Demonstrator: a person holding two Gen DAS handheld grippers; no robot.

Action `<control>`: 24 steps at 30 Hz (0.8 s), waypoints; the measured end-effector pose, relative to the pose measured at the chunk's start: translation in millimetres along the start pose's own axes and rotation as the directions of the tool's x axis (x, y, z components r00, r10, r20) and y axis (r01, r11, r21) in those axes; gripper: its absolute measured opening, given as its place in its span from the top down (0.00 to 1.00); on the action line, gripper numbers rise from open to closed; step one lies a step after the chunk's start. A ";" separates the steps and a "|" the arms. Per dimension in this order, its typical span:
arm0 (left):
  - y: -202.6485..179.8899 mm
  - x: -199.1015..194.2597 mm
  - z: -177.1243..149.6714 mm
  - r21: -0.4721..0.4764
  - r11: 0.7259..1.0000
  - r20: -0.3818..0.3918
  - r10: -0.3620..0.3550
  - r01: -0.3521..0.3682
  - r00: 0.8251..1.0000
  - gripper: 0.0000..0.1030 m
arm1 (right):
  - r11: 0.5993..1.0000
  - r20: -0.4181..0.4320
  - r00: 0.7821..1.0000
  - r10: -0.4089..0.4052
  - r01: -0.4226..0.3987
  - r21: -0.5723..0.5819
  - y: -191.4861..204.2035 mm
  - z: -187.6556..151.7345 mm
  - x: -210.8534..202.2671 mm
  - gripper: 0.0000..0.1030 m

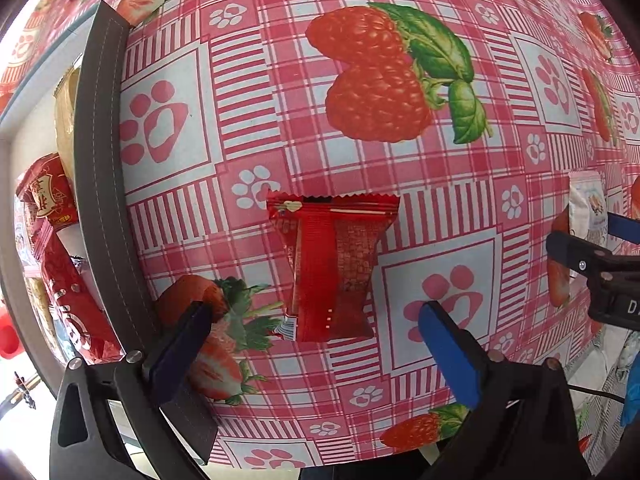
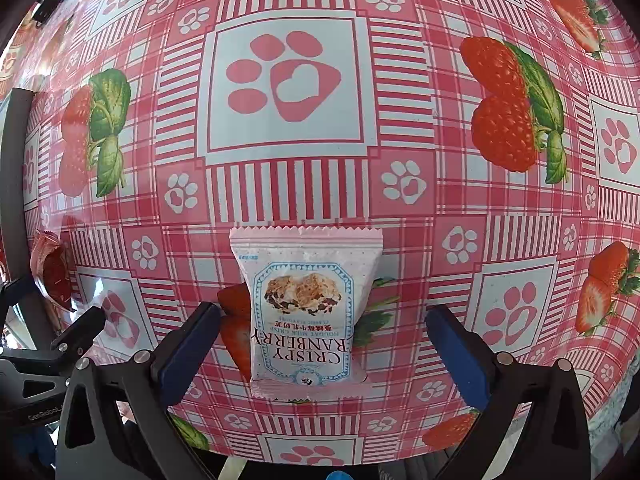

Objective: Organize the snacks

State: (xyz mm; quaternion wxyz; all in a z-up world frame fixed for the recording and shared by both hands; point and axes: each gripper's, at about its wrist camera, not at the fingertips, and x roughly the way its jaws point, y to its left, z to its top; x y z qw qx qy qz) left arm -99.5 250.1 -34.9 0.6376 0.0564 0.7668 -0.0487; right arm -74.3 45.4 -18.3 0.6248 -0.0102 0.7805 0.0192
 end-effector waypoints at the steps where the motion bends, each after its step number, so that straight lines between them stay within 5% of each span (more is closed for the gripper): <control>1: -0.2 2.2 -1.3 -0.001 1.000 0.000 0.000 0.000 1.000 0.00 | 1.000 0.000 1.000 0.000 0.000 -0.002 1.6 0.1 1.3 0.00; 24: -0.1 -0.5 0.2 0.001 1.000 0.002 0.001 -0.001 1.000 0.00 | 0.999 0.025 1.000 -0.005 0.006 -0.033 2.6 -4.9 -0.8 0.00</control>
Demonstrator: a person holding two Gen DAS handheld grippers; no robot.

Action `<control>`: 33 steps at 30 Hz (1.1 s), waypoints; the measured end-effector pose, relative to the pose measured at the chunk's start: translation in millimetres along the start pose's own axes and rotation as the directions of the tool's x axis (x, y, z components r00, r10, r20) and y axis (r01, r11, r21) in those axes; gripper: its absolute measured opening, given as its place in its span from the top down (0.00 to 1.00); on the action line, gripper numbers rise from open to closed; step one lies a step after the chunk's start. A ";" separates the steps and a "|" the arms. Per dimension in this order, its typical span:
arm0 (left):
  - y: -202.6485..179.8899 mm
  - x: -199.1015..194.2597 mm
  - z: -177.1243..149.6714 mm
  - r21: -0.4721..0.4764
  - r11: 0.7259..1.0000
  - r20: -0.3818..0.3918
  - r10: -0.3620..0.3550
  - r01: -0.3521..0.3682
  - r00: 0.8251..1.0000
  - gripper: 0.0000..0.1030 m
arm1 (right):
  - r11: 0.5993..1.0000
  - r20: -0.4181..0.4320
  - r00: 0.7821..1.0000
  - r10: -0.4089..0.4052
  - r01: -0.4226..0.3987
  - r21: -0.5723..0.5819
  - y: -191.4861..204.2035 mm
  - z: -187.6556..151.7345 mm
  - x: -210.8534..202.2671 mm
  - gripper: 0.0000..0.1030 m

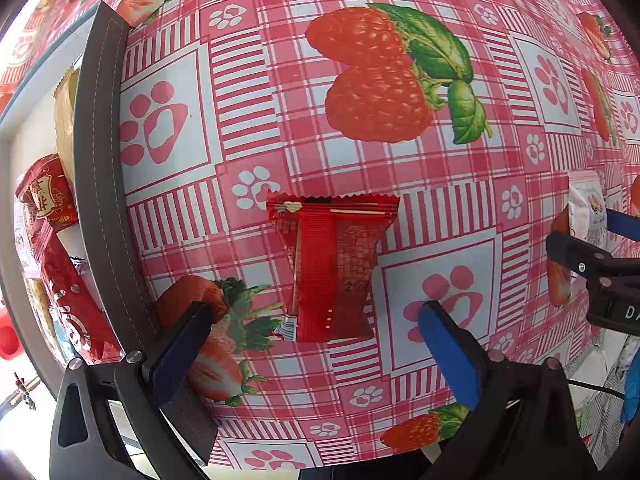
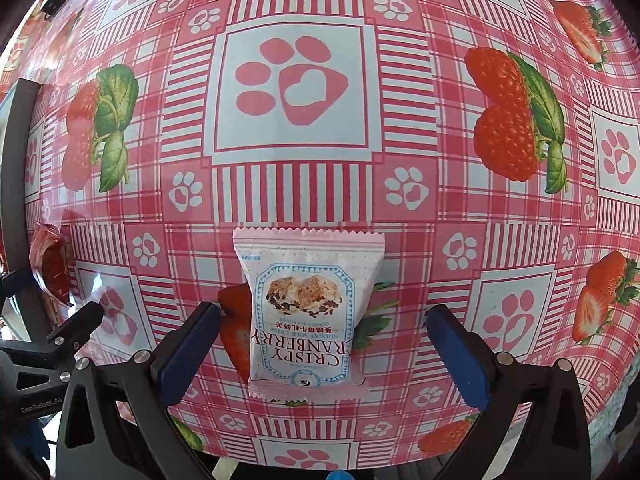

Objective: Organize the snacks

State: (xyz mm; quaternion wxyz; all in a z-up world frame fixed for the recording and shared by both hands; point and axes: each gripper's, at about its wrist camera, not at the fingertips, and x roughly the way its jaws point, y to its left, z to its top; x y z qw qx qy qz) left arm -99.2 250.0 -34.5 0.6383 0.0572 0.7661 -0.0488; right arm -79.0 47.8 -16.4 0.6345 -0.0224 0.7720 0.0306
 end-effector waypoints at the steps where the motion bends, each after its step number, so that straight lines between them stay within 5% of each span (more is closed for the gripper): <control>1: 0.0 0.1 0.0 0.000 1.000 0.000 0.000 0.000 1.000 0.00 | 1.000 0.001 1.000 0.000 0.000 0.000 0.0 -0.5 -0.5 0.00; 33: 0.2 -0.8 -1.3 -0.001 1.000 0.010 0.002 -0.002 1.000 0.00 | 1.000 0.025 1.000 0.001 -0.001 0.006 -2.1 -6.4 -2.7 0.00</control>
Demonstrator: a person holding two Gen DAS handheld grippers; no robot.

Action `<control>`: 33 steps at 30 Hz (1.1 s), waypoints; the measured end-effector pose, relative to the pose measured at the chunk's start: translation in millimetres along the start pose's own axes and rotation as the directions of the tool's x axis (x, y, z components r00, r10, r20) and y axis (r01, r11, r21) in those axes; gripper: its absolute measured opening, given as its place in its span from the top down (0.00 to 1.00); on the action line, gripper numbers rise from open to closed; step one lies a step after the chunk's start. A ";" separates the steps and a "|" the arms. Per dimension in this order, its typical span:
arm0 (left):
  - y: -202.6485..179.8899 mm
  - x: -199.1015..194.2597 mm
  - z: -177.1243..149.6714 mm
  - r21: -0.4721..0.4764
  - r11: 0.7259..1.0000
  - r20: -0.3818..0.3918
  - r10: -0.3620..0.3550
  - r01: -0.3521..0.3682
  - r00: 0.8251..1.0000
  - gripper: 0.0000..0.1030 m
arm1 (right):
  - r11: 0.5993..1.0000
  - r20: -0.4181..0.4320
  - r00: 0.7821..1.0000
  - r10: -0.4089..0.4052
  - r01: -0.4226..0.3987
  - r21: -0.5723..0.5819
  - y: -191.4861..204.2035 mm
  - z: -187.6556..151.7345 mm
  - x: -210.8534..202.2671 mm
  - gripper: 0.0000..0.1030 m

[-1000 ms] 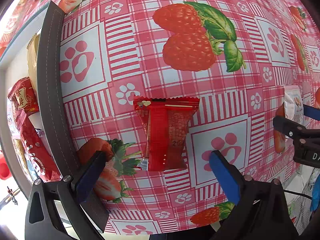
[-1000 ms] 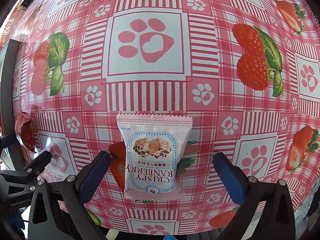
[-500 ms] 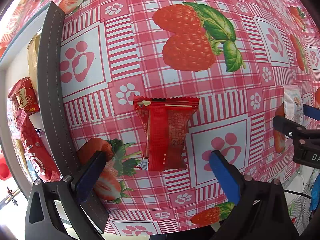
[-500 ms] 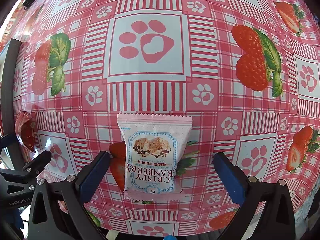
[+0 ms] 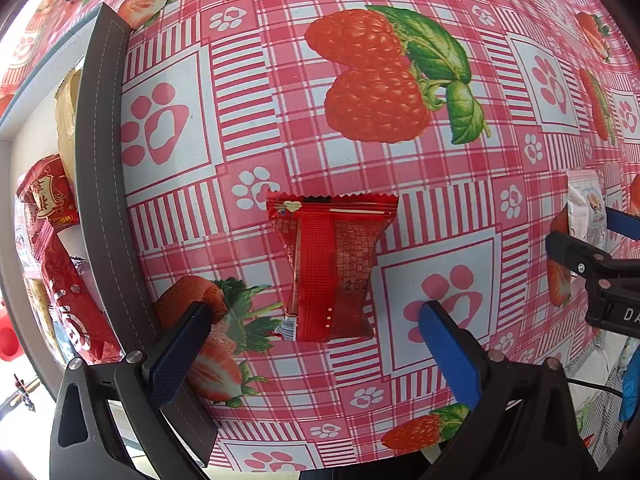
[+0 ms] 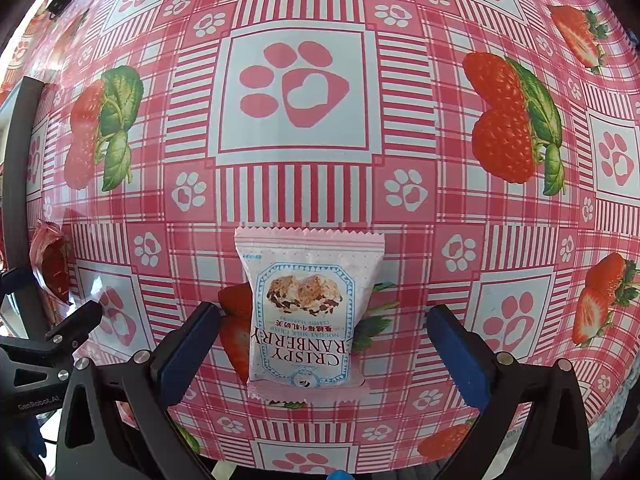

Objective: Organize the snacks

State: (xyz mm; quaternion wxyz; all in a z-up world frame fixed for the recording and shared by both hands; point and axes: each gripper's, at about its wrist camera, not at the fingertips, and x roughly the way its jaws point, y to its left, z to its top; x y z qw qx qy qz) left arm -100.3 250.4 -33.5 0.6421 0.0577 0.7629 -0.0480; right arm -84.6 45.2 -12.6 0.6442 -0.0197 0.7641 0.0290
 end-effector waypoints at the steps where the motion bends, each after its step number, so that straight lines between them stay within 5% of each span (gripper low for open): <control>1: -0.2 -0.1 0.0 0.000 1.000 0.001 0.000 0.000 1.000 0.00 | 1.000 -0.001 1.000 0.000 0.000 -0.001 0.0 -0.1 -0.1 0.00; 25: -0.2 -1.9 -0.6 0.007 1.000 0.012 0.004 -0.004 1.000 0.00 | 1.000 -0.054 0.999 0.000 0.000 0.001 0.3 5.9 2.3 0.00; 29: -3.6 -12.3 0.0 0.030 0.999 0.043 0.010 -0.012 0.999 0.17 | 1.000 -0.048 0.999 0.001 0.000 0.008 0.4 5.0 -1.1 0.05; 31: -7.2 -19.6 1.1 0.050 0.999 0.065 0.013 -0.016 0.998 0.31 | 1.000 -0.031 1.000 -0.001 0.001 -0.001 1.5 5.1 -6.6 0.14; 33: -10.6 -25.7 2.2 0.071 0.997 0.085 0.015 -0.021 0.996 0.50 | 1.000 -0.011 1.000 -0.007 0.007 -0.021 3.8 6.7 -13.1 0.34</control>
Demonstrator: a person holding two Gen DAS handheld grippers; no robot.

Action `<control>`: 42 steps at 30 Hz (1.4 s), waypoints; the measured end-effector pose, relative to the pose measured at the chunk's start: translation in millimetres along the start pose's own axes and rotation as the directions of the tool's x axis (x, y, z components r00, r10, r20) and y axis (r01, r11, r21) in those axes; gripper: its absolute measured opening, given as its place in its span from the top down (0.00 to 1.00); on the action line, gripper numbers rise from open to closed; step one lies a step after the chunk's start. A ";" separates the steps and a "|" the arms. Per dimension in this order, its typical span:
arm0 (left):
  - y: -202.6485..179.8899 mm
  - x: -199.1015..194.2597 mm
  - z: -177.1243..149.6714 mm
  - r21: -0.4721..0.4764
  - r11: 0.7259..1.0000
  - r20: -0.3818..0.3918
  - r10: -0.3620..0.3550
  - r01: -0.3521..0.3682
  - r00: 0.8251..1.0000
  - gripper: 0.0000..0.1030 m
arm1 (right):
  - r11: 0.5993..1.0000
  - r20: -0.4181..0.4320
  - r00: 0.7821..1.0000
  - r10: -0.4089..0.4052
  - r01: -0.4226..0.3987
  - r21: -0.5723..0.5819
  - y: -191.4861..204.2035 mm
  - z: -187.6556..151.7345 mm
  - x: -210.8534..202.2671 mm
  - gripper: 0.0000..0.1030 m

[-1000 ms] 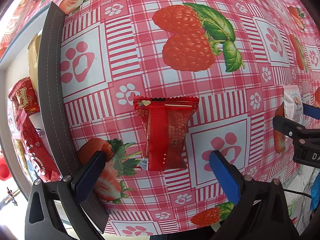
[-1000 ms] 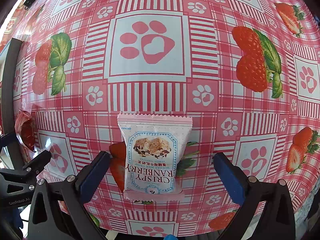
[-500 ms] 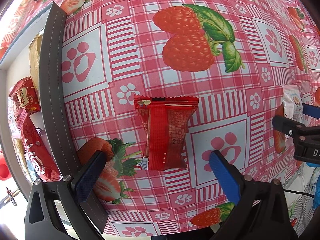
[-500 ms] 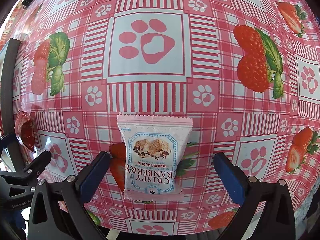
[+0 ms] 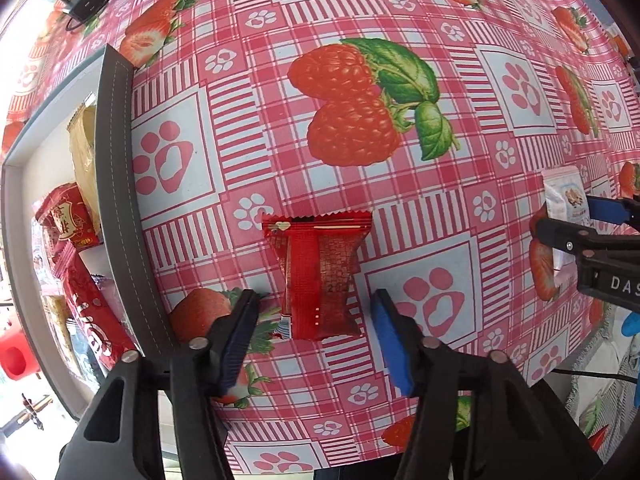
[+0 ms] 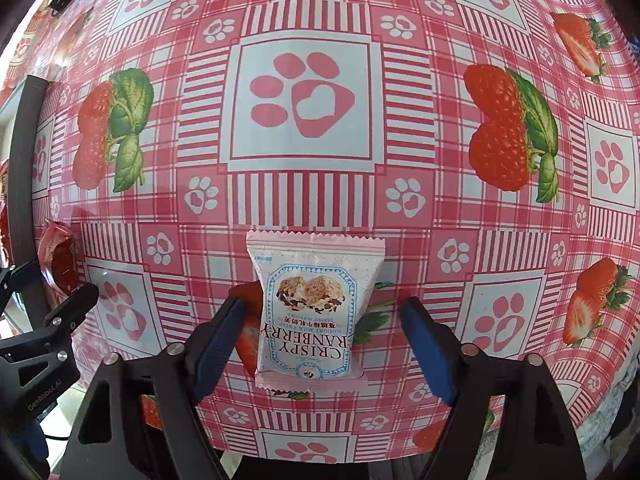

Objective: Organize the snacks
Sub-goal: 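Grasp the red packet with the left gripper while the right grasps the cranberry packet, then carry the red packet and cranberry packet into the white tray and release both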

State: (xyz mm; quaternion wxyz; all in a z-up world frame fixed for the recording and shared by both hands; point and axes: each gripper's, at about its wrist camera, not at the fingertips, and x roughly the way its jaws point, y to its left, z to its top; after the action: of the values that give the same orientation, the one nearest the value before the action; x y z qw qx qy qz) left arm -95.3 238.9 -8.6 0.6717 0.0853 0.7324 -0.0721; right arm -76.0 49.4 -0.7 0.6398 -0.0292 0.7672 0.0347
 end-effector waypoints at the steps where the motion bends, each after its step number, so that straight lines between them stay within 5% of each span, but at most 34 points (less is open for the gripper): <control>1: -1.2 -2.0 1.3 0.008 1.000 0.003 -0.001 0.001 1.000 0.64 | 1.000 0.012 1.000 0.000 0.000 -0.011 1.1 1.2 -3.7 0.42; 2: -1.4 -3.0 2.5 0.010 1.000 0.002 -0.010 0.010 1.000 0.68 | 1.000 0.021 1.000 0.006 -0.006 -0.020 2.1 2.8 -7.1 0.58; 3: -1.3 -4.5 3.7 0.010 1.000 0.004 -0.024 0.024 1.000 0.69 | 1.000 0.025 1.000 0.013 -0.012 -0.024 2.4 4.5 -9.4 0.62; 9: 1.9 -28.3 7.4 0.000 0.997 0.051 -0.079 0.079 0.996 0.72 | 0.993 0.048 0.992 0.115 -0.116 0.017 -2.1 15.5 -23.3 0.62; 19: 38.7 -81.6 11.9 -0.088 0.988 0.169 -0.113 0.129 0.979 0.72 | 0.983 0.092 0.980 0.176 -0.172 -0.058 34.5 46.4 -60.5 0.62; 30: 112.3 -101.6 -36.1 -0.269 0.956 0.270 -0.042 0.117 0.962 0.72 | 0.953 0.108 0.969 0.224 -0.194 -0.234 134.0 58.1 -80.3 0.62; 42: 182.1 -79.6 -72.7 -0.432 0.896 0.221 -0.003 0.101 0.975 0.72 | 0.881 0.084 0.964 0.251 -0.191 -0.433 245.5 59.4 -93.2 0.62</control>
State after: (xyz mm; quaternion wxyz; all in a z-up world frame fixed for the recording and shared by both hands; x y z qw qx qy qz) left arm -119.0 430.3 78.7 0.7465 -0.0967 0.6548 0.0685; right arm -23.0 299.3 84.3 0.6614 -0.0763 0.6939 0.2742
